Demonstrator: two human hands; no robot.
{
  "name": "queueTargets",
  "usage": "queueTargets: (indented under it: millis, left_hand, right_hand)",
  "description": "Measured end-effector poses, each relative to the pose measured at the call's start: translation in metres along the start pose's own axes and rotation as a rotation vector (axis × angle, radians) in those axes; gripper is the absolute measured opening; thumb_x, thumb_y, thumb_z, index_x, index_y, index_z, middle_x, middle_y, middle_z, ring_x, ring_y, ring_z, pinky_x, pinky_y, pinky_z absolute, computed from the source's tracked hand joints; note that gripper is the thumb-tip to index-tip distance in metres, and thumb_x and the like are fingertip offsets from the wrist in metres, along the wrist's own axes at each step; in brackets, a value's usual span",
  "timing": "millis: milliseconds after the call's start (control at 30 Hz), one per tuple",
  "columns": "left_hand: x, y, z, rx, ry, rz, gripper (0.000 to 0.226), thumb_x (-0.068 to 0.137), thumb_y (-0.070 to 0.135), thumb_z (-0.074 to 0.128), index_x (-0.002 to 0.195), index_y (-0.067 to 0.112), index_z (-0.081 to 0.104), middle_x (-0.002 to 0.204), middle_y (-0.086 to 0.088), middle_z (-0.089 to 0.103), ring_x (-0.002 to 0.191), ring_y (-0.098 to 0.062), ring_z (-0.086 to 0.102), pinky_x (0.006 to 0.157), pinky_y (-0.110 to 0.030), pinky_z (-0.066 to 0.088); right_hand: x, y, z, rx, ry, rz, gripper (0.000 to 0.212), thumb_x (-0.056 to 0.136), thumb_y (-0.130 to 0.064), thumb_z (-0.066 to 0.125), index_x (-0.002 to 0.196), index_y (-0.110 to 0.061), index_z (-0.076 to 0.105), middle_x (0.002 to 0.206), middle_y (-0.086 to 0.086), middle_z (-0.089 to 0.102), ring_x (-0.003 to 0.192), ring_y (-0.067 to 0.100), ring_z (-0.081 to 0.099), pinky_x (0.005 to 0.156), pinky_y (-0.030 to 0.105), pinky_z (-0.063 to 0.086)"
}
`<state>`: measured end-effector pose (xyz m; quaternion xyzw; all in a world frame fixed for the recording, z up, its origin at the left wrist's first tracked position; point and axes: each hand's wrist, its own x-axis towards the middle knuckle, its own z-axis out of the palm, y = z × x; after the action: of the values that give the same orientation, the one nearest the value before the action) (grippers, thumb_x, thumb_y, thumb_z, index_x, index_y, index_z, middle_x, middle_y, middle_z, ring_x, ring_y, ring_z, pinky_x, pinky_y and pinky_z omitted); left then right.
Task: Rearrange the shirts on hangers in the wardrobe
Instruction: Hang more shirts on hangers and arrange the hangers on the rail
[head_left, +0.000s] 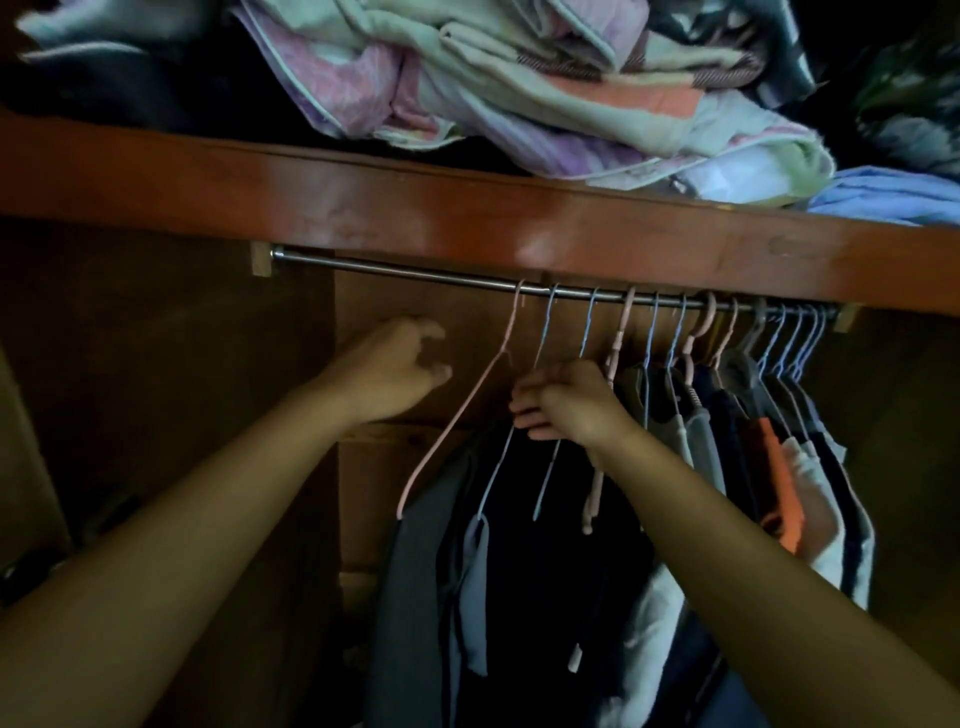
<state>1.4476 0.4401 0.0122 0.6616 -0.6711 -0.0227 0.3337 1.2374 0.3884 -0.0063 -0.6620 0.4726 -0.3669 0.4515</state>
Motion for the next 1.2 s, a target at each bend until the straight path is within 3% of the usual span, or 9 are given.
queueTargets:
  millis: [133,233,400,500,633,767,867,1000,1200]
  left_hand:
    - [-0.018,0.018,0.002,-0.123,-0.070,0.045,0.039,0.088,0.039,0.069,0.124,0.027,0.062,0.096,0.005,0.066,0.083,-0.006,0.062,0.072,-0.024,0.046]
    - [-0.024,0.026,0.009,-0.198,-0.076,0.064,0.036,0.087,0.040,0.070,0.120,0.029,0.064,0.089,0.007,0.066,0.080,-0.006,0.064,0.072,-0.026,0.048]
    - [-0.028,0.019,0.025,-0.231,-0.143,-0.057,0.059,0.086,0.036,0.073,0.139,0.022,0.052,0.131,-0.009,0.057,0.111,-0.019,0.057,0.087,-0.027,0.040]
    - [-0.039,0.019,0.036,-0.206,-0.193,-0.135,0.071,0.087,0.033,0.073,0.148,0.020,0.039,0.144,-0.011,0.049,0.125,-0.025,0.052,0.093,-0.028,0.040]
    - [-0.058,0.047,0.041,-0.101,-0.173,0.007,0.073,0.087,0.039,0.071,0.149,0.022,0.037,0.149,-0.004,0.046,0.132,-0.024,0.047,0.106,-0.032,0.039]
    - [-0.080,0.100,0.040,-0.011,-0.161,0.199,0.068,0.087,0.043,0.070,0.146,0.022,0.043,0.148,-0.005,0.045,0.135,-0.022,0.042,0.099,-0.027,0.035]
    - [-0.099,0.146,0.044,-0.023,-0.257,0.275,0.066,0.087,0.047,0.068,0.144,0.024,0.046,0.146,-0.003,0.047,0.130,-0.019,0.046,0.095,-0.028,0.038]
    - [-0.127,0.209,0.056,-0.093,-0.443,0.350,0.062,0.084,0.055,0.067,0.139,0.032,0.050,0.137,0.003,0.056,0.119,-0.011,0.056,0.095,-0.029,0.044]
    - [-0.161,0.290,0.088,-0.115,-0.596,0.500,0.067,0.078,0.065,0.066,0.137,0.039,0.049,0.132,0.007,0.058,0.117,-0.005,0.055,0.099,-0.032,0.047]
  right_hand:
    - [-0.039,0.007,-0.020,-0.155,0.031,-0.060,0.009,0.088,-0.009,0.071,0.085,-0.018,0.070,0.081,0.002,0.074,0.072,0.014,0.068,0.061,0.025,0.055]
    - [-0.067,0.014,-0.036,-0.223,0.043,-0.065,0.010,0.085,-0.014,0.076,0.090,-0.020,0.070,0.081,-0.004,0.075,0.078,0.007,0.067,0.073,0.025,0.053]
    - [-0.111,0.020,-0.064,-0.254,0.048,-0.057,0.014,0.087,-0.006,0.072,0.100,-0.008,0.070,0.087,0.003,0.074,0.073,0.002,0.066,0.063,0.014,0.049]
    - [-0.134,0.019,-0.079,-0.264,0.068,-0.062,0.014,0.088,-0.006,0.071,0.102,-0.007,0.070,0.087,0.004,0.075,0.074,0.008,0.065,0.060,0.017,0.049]
    - [-0.157,0.014,-0.097,-0.252,0.079,-0.064,0.011,0.089,-0.005,0.070,0.098,-0.012,0.069,0.089,0.006,0.075,0.079,0.012,0.065,0.065,0.020,0.051]
    - [-0.186,0.016,-0.121,-0.321,0.086,-0.063,0.013,0.089,-0.009,0.070,0.102,-0.010,0.069,0.097,0.011,0.075,0.085,0.014,0.066,0.077,0.027,0.050]
    - [-0.216,0.022,-0.147,-0.402,0.099,-0.062,0.019,0.088,-0.016,0.074,0.105,-0.009,0.069,0.093,0.003,0.073,0.074,0.004,0.064,0.067,0.013,0.047]
    - [-0.262,0.031,-0.188,-0.567,0.173,-0.052,0.022,0.083,-0.028,0.078,0.103,-0.020,0.072,0.097,-0.006,0.072,0.091,0.009,0.067,0.081,0.024,0.052]
    - [-0.342,0.042,-0.236,-0.742,0.209,0.042,0.033,0.079,-0.030,0.079,0.110,-0.023,0.069,0.097,-0.008,0.072,0.091,0.008,0.067,0.085,0.031,0.055]
